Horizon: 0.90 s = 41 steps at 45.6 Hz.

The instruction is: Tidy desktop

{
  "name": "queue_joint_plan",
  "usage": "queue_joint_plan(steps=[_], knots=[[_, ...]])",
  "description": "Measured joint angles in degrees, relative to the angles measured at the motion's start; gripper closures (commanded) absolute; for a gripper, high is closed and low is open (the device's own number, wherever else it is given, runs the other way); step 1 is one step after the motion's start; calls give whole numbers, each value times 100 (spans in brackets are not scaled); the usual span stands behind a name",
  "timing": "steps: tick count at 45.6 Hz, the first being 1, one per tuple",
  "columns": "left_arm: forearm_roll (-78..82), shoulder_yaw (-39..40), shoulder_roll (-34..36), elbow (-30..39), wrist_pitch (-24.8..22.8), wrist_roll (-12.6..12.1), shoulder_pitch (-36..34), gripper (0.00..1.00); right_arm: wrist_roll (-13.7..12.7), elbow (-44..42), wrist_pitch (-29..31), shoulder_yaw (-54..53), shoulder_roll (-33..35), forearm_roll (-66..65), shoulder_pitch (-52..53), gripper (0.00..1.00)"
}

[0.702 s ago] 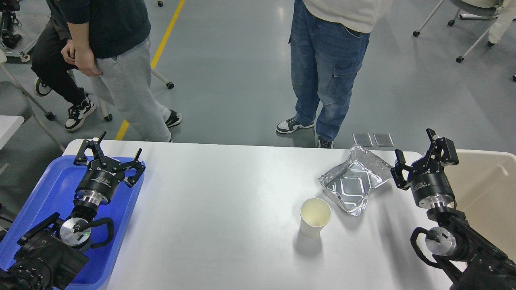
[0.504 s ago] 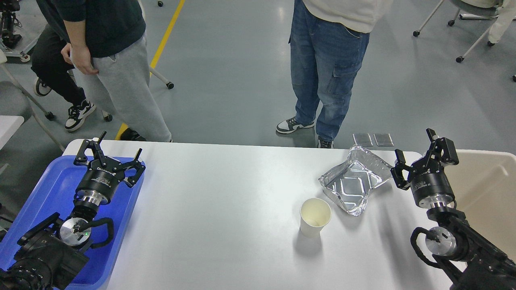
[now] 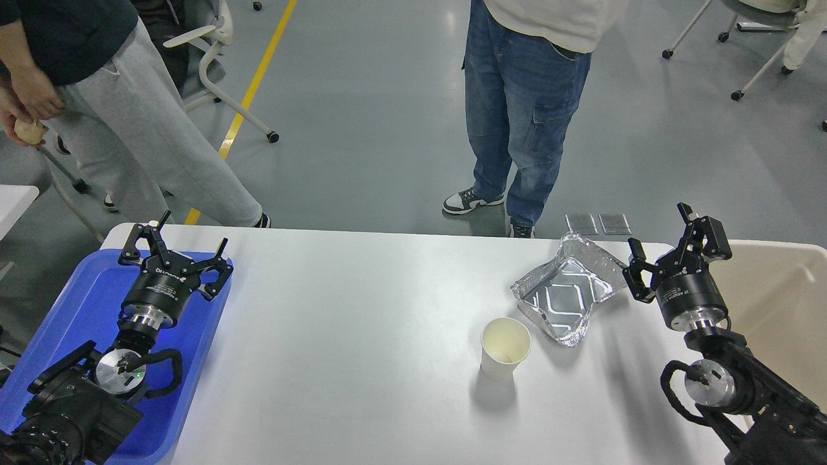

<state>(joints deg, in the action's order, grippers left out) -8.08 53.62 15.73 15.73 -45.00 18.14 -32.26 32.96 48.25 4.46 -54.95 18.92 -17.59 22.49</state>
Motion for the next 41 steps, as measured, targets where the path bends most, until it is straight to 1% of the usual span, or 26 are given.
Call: queue_joint_plan(steps=[9,23,27,32,36,41], knots=[[0,0,0,0,0,1,0,0,-42,63,11,-18,63,-1,-30,0],[0,0,0,0,0,-2,0,0,-35,161,31,14,170,-9,-35,0],[8,0,0,0,0,-4,0,0,-80,184,36,28,185,-11,-35,0],[12,0,-2,1,0,-4,0,0,-257,240,40,47,206,-13,-28,0],[16,0,-5,3,0,-4,-2,0,-515,366,43,58,291,-17,-24,0],[20,0,-7,6,0,-4,-7,0,-738,621,48,115,504,-45,-34,0]])
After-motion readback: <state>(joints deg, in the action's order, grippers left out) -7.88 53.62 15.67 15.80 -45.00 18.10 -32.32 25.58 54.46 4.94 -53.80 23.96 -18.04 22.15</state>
